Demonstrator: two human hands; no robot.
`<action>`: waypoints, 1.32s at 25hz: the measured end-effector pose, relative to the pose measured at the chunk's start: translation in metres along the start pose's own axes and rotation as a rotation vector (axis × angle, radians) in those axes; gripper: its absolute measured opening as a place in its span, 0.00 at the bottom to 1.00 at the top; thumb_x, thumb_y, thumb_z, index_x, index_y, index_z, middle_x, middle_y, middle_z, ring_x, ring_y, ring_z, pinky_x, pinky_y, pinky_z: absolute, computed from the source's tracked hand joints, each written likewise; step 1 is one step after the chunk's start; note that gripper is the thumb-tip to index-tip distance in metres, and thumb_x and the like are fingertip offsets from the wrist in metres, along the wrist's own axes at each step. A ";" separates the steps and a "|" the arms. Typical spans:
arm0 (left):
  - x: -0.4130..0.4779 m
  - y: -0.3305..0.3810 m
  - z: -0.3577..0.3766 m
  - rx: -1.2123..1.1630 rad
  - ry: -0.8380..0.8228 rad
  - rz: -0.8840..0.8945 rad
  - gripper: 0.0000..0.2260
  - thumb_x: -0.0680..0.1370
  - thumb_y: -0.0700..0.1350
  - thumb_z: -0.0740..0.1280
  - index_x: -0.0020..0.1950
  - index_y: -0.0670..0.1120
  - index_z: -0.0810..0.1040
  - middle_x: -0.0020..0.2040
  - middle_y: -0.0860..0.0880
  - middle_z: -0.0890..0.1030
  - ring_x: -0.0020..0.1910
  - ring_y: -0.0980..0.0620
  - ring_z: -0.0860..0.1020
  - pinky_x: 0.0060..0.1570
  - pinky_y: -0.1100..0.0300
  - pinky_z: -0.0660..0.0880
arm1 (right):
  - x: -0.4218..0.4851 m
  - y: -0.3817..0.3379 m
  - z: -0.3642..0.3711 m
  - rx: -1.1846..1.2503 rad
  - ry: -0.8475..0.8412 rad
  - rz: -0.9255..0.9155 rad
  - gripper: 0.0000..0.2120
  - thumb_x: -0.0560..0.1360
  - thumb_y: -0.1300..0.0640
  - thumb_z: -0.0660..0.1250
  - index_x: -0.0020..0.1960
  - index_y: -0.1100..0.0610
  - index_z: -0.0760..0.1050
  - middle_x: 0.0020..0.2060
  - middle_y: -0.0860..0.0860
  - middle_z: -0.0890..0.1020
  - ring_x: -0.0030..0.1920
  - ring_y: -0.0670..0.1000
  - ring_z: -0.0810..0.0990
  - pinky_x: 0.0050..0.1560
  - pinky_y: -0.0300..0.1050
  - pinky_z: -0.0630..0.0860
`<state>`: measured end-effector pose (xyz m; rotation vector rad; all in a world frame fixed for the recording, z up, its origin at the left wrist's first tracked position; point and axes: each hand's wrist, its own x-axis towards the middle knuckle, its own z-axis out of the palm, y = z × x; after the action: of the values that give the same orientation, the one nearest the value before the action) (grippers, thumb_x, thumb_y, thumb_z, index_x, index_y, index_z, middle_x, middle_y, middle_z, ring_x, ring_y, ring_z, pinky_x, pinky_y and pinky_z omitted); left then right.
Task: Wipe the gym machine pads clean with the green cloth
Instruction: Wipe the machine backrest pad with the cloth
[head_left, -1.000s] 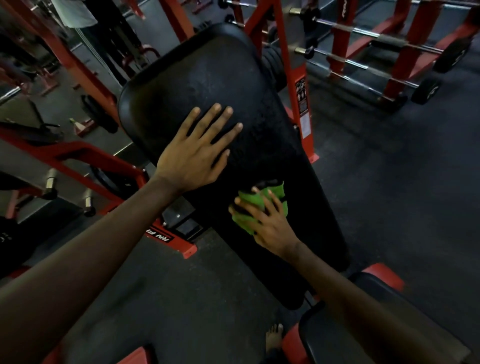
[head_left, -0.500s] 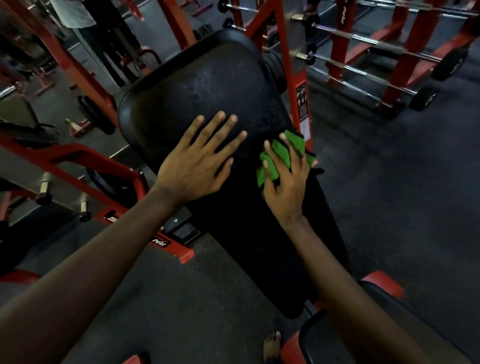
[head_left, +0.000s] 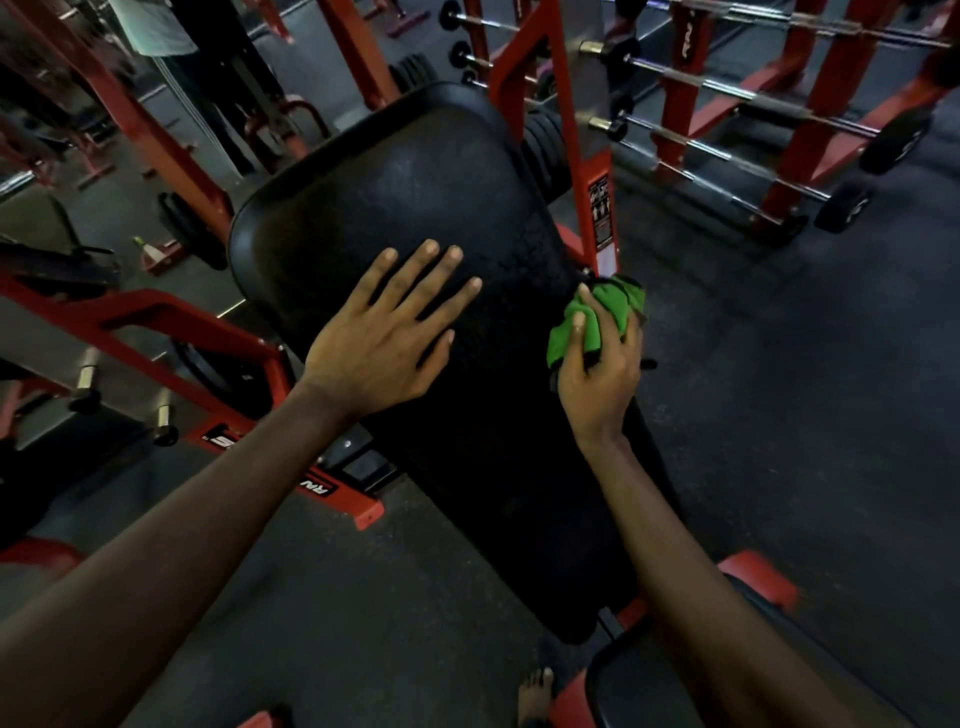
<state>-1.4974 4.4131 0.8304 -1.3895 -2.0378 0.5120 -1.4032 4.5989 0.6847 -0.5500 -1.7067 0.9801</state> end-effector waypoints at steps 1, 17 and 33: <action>-0.001 0.000 0.000 0.000 -0.006 0.001 0.25 0.84 0.53 0.53 0.81 0.50 0.56 0.81 0.44 0.56 0.81 0.44 0.53 0.78 0.44 0.53 | 0.013 -0.013 0.007 0.004 -0.001 -0.049 0.13 0.83 0.56 0.65 0.65 0.58 0.80 0.63 0.57 0.79 0.66 0.59 0.76 0.65 0.62 0.73; -0.001 -0.001 -0.002 0.011 -0.013 0.002 0.26 0.84 0.53 0.53 0.81 0.50 0.57 0.81 0.43 0.56 0.80 0.43 0.54 0.78 0.44 0.52 | 0.033 -0.040 0.020 -0.097 -0.105 -0.283 0.16 0.82 0.52 0.64 0.67 0.54 0.79 0.69 0.54 0.77 0.70 0.57 0.74 0.67 0.62 0.70; -0.016 -0.035 -0.016 -0.004 0.009 -0.074 0.28 0.83 0.54 0.55 0.82 0.49 0.54 0.82 0.43 0.53 0.81 0.43 0.51 0.78 0.44 0.50 | -0.026 -0.075 0.027 -0.121 -0.274 -0.282 0.17 0.83 0.50 0.61 0.70 0.50 0.75 0.72 0.51 0.74 0.74 0.57 0.70 0.73 0.65 0.61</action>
<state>-1.5064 4.3845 0.8597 -1.3111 -2.0754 0.4693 -1.4119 4.5285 0.7287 -0.2479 -2.0337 0.7779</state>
